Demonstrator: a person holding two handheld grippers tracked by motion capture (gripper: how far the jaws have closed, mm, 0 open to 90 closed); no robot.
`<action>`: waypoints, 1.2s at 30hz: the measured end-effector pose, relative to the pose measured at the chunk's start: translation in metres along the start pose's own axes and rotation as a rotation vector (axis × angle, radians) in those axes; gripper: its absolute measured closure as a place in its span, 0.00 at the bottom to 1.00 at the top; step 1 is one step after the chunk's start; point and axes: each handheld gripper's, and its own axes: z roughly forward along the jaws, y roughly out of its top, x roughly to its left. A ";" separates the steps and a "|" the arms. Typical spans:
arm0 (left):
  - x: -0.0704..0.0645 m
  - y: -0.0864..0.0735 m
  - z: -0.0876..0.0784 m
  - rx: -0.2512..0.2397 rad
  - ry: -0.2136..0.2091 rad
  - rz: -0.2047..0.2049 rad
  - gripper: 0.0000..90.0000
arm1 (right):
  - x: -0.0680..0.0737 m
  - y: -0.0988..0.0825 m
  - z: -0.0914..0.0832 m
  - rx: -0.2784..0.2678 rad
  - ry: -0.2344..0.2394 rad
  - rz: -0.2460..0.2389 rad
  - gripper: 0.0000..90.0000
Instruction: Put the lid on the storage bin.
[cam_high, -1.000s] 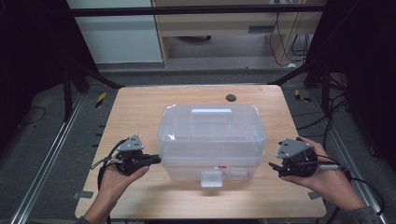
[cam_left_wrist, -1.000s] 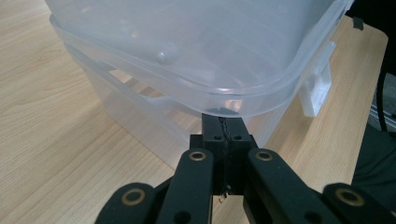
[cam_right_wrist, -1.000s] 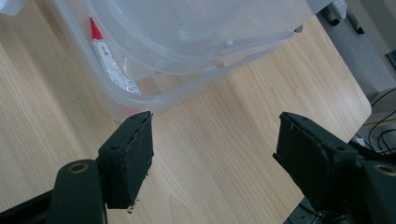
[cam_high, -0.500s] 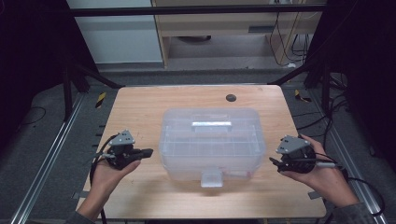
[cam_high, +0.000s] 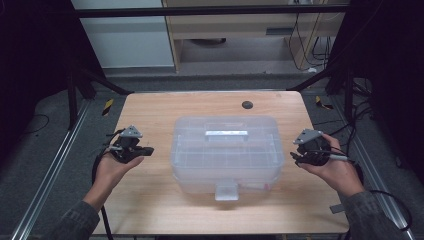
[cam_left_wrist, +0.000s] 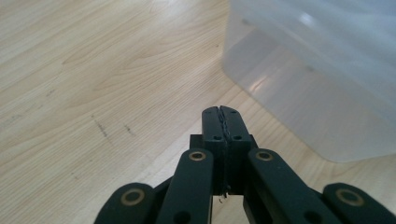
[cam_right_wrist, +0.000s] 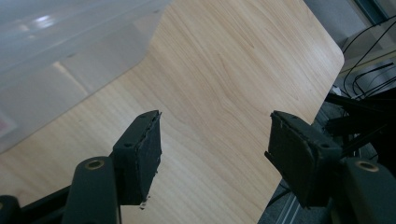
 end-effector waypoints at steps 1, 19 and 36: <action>0.000 0.000 0.000 0.000 0.000 0.000 1.00 | 0.000 0.000 0.000 0.000 0.000 0.000 0.38; 0.041 0.001 0.053 0.101 0.068 -0.048 1.00 | -0.043 0.001 0.074 0.054 0.036 0.211 0.36; 0.061 0.003 0.077 -0.006 0.133 -0.158 0.93 | -0.072 -0.002 0.118 0.015 0.039 0.436 0.36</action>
